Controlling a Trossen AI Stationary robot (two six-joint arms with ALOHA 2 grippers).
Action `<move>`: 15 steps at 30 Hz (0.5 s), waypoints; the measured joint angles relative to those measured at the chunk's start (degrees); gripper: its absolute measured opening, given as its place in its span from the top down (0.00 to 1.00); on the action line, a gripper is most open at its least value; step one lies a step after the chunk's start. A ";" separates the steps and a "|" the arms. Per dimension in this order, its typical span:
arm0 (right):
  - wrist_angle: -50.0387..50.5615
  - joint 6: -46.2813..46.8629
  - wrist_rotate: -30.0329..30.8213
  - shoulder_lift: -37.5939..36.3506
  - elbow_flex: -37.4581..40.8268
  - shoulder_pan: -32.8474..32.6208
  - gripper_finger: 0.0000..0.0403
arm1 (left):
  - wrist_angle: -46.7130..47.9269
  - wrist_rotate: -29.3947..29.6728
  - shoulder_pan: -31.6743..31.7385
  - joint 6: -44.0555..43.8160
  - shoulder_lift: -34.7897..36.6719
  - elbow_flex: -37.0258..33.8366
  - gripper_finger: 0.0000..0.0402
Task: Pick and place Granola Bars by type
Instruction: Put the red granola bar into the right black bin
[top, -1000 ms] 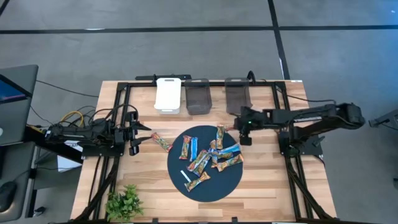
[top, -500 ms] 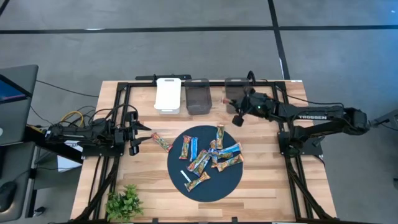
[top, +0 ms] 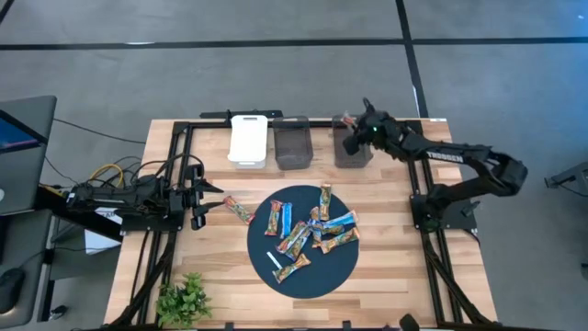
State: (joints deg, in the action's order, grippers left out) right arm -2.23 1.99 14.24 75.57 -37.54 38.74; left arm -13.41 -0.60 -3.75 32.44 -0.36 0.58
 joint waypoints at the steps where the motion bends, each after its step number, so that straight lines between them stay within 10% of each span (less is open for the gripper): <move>1: -0.22 0.63 -1.23 1.26 0.00 0.99 0.89 | 0.00 0.00 0.00 -0.02 -0.01 0.00 0.64; 15: -4.00 -3.94 -5.33 5.45 -0.02 2.60 0.76 | 0.00 2.77 0.00 -0.02 -0.01 0.00 0.64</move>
State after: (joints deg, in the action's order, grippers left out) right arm -6.23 -1.95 8.91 81.02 -37.56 41.34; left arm -13.41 2.17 -3.75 32.42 -0.37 0.58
